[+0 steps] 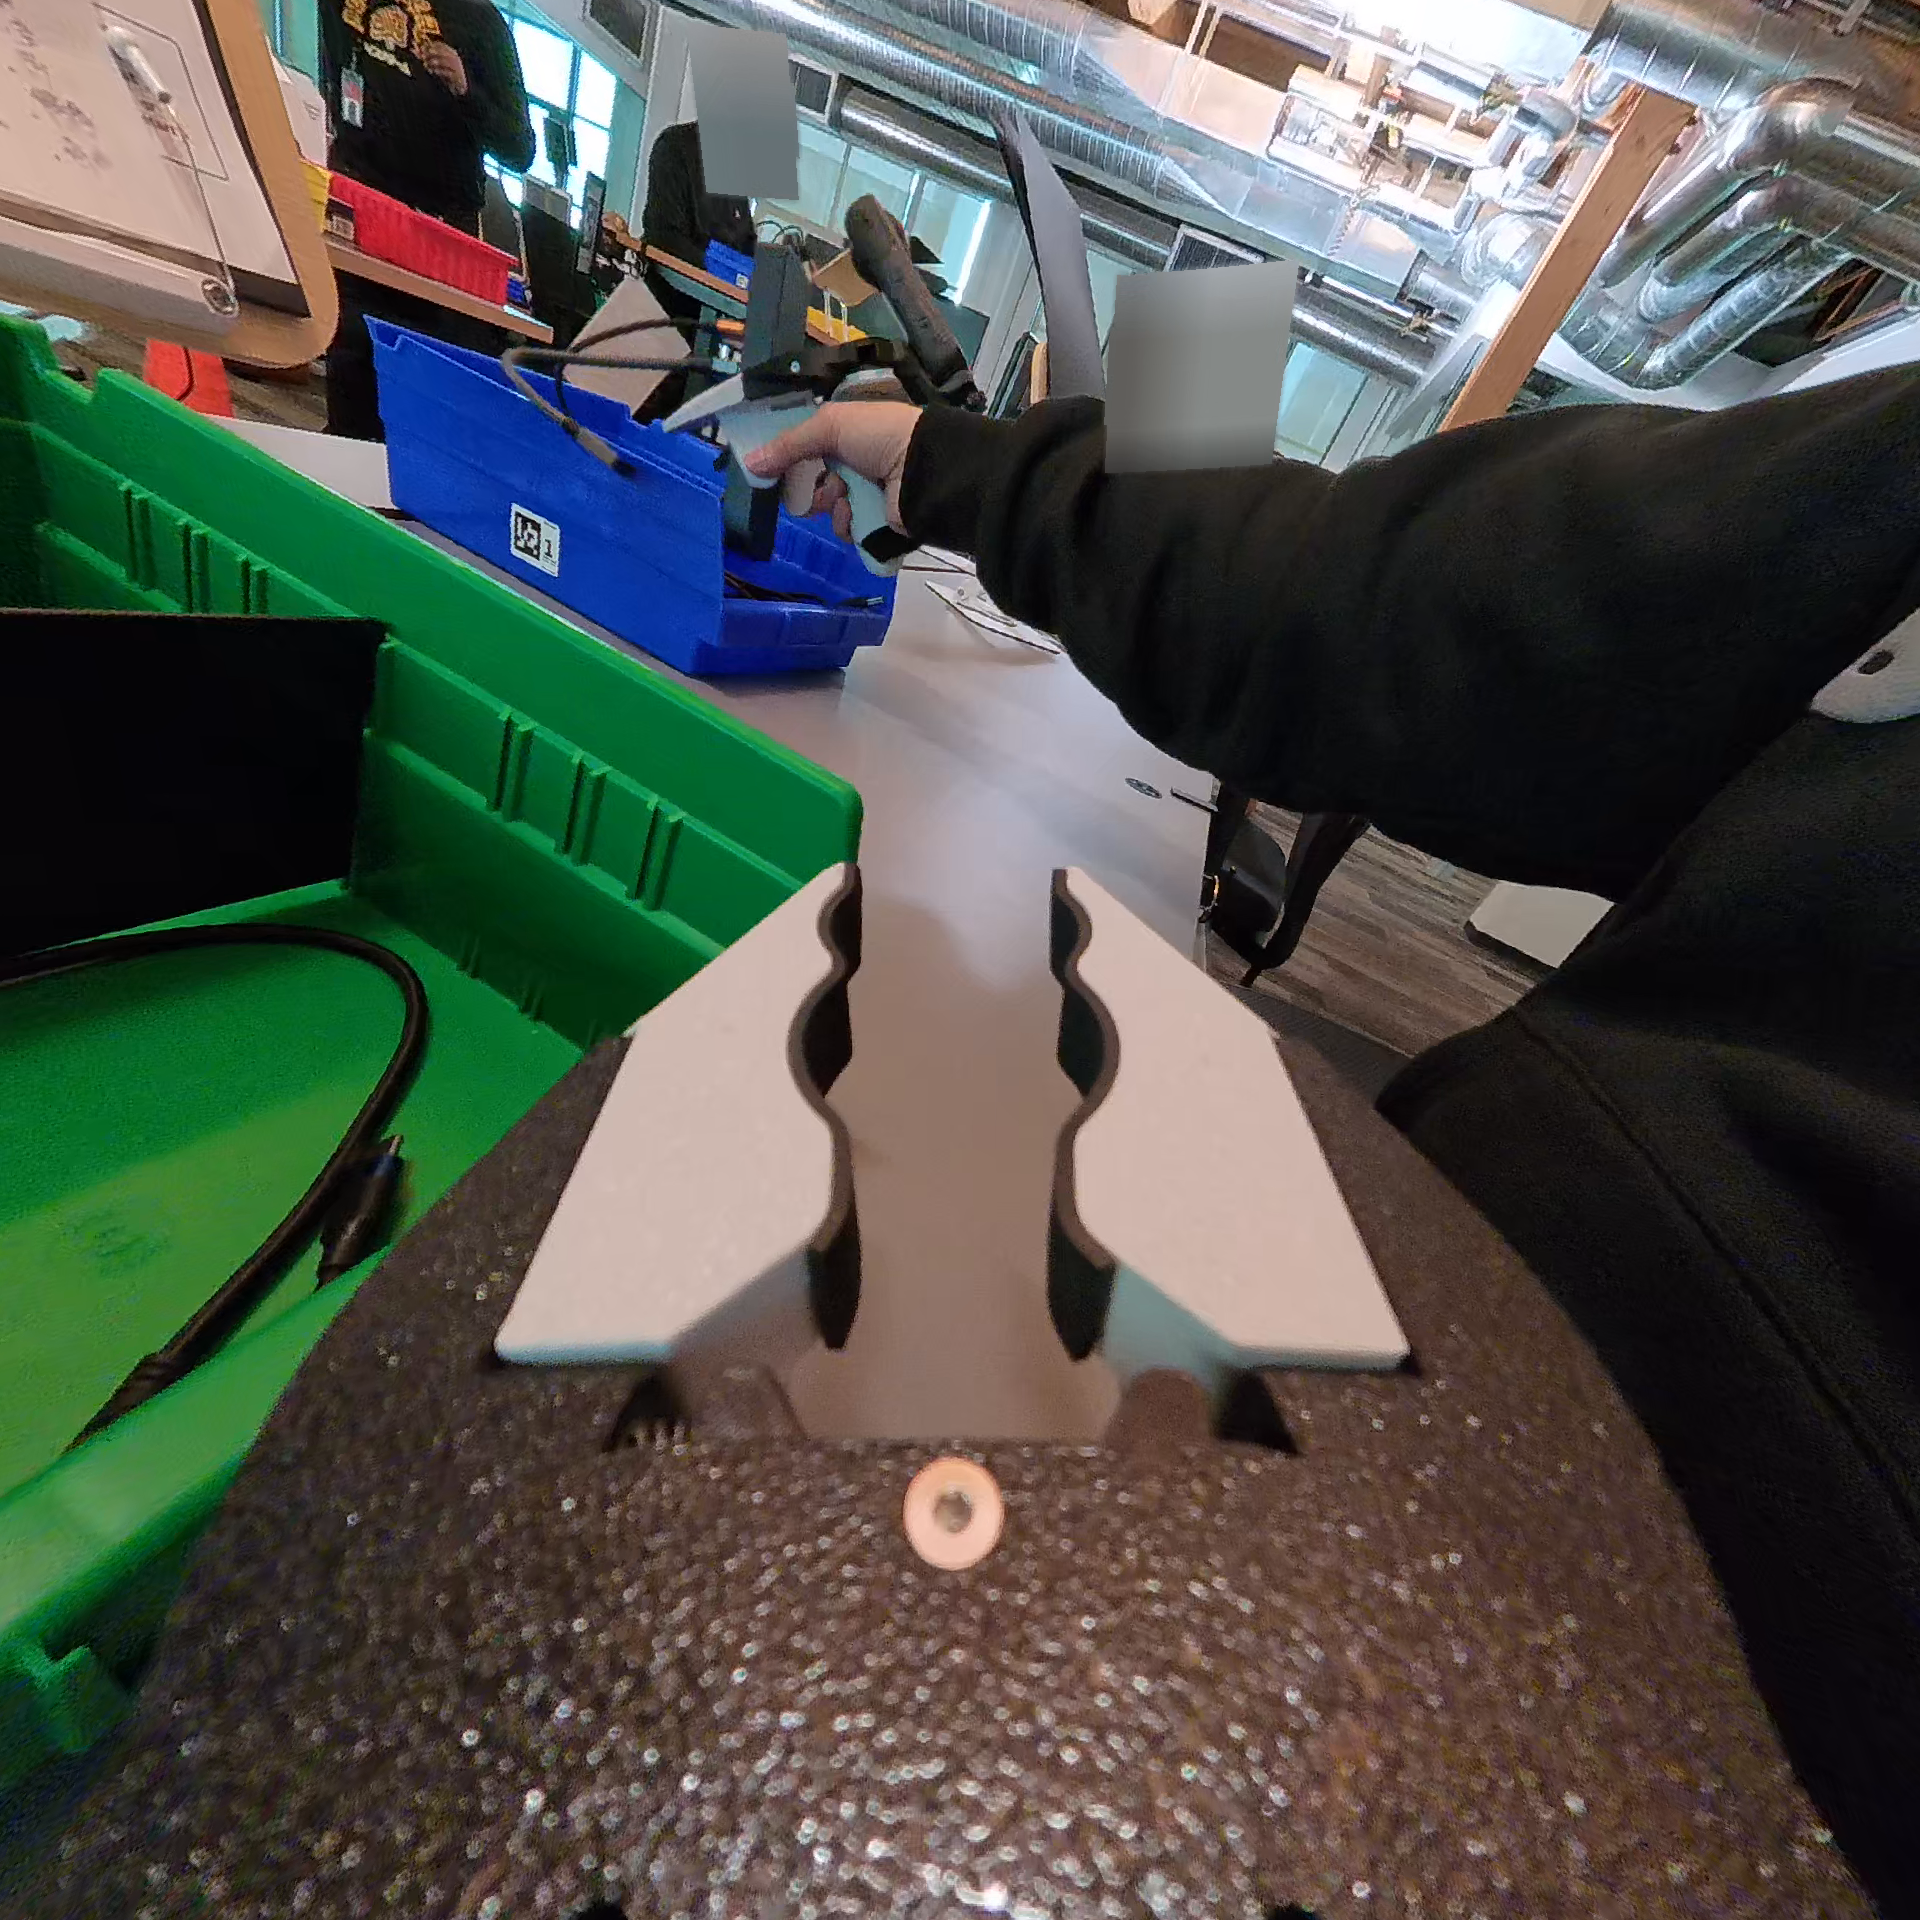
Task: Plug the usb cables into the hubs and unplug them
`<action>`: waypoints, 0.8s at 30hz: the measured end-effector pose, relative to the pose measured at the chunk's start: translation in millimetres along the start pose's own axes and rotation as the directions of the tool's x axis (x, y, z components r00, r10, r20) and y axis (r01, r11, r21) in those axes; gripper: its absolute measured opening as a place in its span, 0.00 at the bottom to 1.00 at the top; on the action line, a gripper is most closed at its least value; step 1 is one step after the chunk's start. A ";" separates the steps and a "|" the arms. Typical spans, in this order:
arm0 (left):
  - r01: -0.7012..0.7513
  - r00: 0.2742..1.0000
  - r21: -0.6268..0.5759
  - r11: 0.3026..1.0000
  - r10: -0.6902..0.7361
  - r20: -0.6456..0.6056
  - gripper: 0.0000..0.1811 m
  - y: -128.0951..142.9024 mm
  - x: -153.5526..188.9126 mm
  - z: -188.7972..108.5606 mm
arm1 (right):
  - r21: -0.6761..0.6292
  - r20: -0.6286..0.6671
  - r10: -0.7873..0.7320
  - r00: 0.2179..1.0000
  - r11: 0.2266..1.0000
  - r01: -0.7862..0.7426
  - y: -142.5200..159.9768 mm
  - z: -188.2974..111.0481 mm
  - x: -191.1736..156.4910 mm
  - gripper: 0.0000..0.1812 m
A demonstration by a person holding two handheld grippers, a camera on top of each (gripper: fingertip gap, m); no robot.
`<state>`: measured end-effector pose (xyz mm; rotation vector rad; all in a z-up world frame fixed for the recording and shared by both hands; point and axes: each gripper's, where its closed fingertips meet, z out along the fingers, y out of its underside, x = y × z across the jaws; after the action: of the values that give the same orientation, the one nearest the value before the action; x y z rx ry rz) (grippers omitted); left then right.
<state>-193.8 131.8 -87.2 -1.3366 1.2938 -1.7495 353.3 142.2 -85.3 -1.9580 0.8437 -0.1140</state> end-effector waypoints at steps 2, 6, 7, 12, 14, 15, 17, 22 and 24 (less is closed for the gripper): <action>-0.001 1.000 0.006 1.000 0.001 0.002 0.19 -0.8 -0.2 -0.6 | 0.052 0.088 0.089 0.992 0.994 -0.094 -11.0 -4.0 -4.8 0.35; 0.006 1.000 0.008 1.000 -0.006 0.002 0.19 -1.1 -0.9 -0.9 | 0.108 0.269 0.245 0.932 0.953 -0.282 -26.2 -17.0 -9.1 0.35; 0.008 1.000 0.007 1.000 -0.008 0.001 0.19 -0.9 -1.1 -0.8 | 0.112 0.250 0.256 0.934 0.950 -0.290 -25.4 -18.5 -2.3 0.35; 0.009 1.000 0.004 1.000 -0.009 0.000 0.19 -0.4 -1.0 -0.4 | 0.045 0.066 0.163 0.984 0.985 -0.166 -3.2 -19.9 29.8 0.35; 0.013 1.000 0.004 1.000 -0.013 -0.001 0.19 -0.5 -1.3 -0.4 | 0.015 -0.025 0.111 0.993 0.994 -0.111 4.9 -19.6 41.3 0.35; 0.016 1.000 0.003 1.000 -0.016 -0.001 0.19 -0.3 -1.6 -0.3 | -0.012 -0.086 0.061 0.994 0.998 -0.063 10.2 -19.3 48.5 0.35; 0.015 1.000 0.001 1.000 -0.015 -0.001 0.19 0.0 -1.4 -0.1 | -0.064 -0.147 -0.040 0.988 0.998 0.031 18.1 -17.6 53.3 0.35; 0.002 1.000 0.001 1.000 -0.002 -0.006 0.19 0.7 1.6 0.9 | -0.114 -0.141 -0.170 0.975 0.981 0.155 25.6 -12.3 36.7 0.36; -0.018 1.000 -0.003 1.000 0.018 -0.001 0.19 1.0 2.7 1.2 | -0.130 -0.114 -0.215 0.970 0.971 0.200 27.1 -12.1 26.3 0.41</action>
<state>-193.7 128.7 -87.1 -1.3224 1.3060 -1.7368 354.4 109.4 -107.6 -2.1657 0.7381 -0.3224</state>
